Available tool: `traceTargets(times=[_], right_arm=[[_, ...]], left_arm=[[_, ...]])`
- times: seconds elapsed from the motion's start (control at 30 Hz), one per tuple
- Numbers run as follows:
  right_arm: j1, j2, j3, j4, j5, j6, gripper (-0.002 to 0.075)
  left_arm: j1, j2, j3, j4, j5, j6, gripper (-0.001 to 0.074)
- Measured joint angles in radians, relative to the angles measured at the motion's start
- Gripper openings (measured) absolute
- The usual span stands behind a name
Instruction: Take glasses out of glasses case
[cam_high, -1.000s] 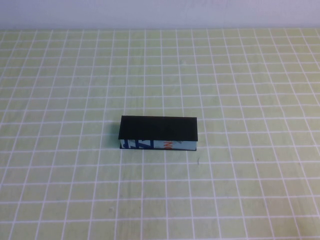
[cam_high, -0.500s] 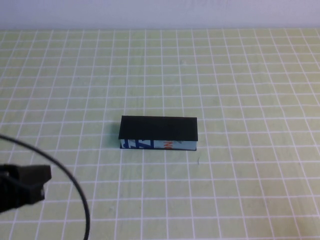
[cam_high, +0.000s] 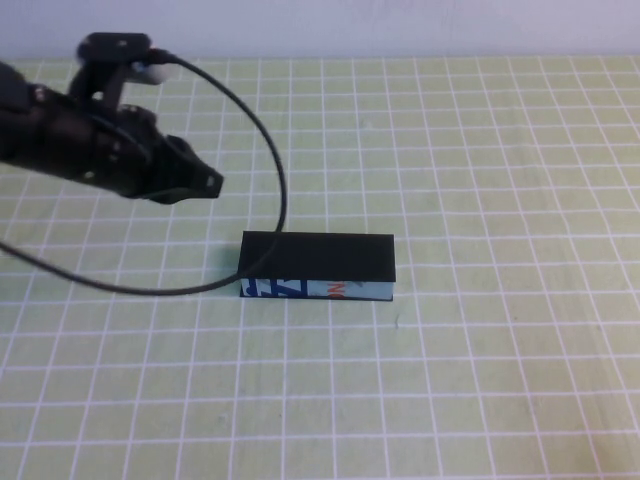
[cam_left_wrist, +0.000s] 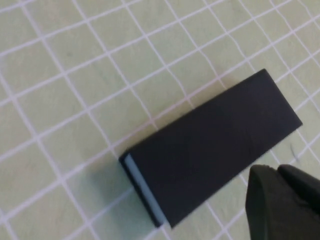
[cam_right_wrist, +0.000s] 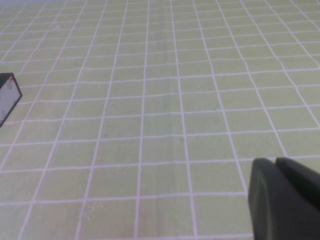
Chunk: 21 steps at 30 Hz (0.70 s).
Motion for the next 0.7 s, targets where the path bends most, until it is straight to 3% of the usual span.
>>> traceTargets(times=[0.33, 0.7], right_arm=[[0.000, 0.000, 0.000, 0.000, 0.000, 0.000, -0.0018], [0.000, 0.000, 0.000, 0.000, 0.000, 0.000, -0.0018]], left_arm=[[-0.064, 0.458, -0.423, -0.091, 0.150, 0.050, -0.0004], [-0.070, 0.603, -0.506, -0.045, 0.162, 0.052, -0.0004]])
